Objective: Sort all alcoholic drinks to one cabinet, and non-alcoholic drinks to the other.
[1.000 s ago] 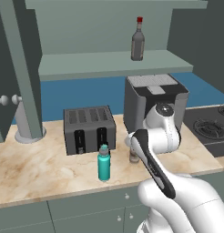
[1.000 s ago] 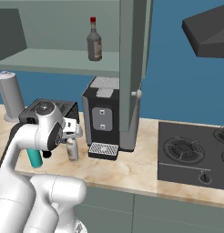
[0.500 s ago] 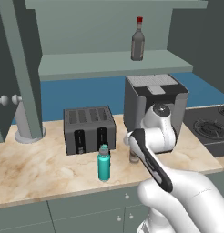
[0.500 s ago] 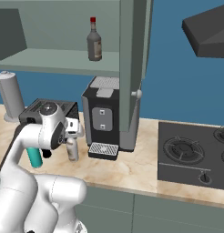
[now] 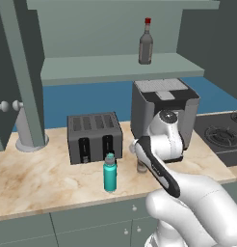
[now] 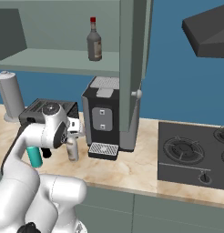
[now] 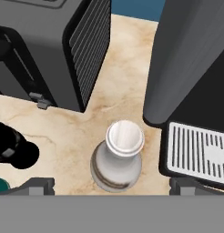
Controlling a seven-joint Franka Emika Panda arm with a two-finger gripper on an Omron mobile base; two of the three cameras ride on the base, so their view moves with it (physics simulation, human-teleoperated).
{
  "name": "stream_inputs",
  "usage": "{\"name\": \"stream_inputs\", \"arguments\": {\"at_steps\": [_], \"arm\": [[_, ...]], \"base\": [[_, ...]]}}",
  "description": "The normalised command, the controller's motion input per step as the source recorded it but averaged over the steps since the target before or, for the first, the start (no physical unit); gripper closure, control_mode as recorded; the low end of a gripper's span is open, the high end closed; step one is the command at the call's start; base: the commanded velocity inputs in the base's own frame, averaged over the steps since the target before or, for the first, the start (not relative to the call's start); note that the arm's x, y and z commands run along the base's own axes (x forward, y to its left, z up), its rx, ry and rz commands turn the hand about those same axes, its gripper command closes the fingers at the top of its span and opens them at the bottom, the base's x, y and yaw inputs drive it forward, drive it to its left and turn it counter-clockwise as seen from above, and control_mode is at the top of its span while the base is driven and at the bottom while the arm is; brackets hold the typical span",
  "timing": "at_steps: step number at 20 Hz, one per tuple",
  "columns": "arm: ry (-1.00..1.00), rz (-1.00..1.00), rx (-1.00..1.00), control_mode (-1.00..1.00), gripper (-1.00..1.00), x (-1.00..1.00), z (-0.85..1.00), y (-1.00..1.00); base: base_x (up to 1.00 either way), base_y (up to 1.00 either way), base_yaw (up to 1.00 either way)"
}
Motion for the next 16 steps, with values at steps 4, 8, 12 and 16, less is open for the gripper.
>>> {"name": "stream_inputs", "arguments": {"at_steps": [4, 8, 12, 16], "arm": [[0.0, 0.0, 0.0, -1.0, -1.0, 0.13, -0.1, 0.0], [0.0, 0.0, 0.0, -1.0, -1.0, 0.12, -0.09, 0.0], [0.0, 0.0, 0.0, -1.0, -1.0, 0.1, -0.08, 0.0], [0.0, 0.0, 0.0, -1.0, -1.0, 0.08, -0.07, 0.0]], "base": [[0.0, 0.0, 0.0], [0.0, 0.0, 0.0], [0.0, 0.0, 0.0], [0.0, 0.0, 0.0]]}}
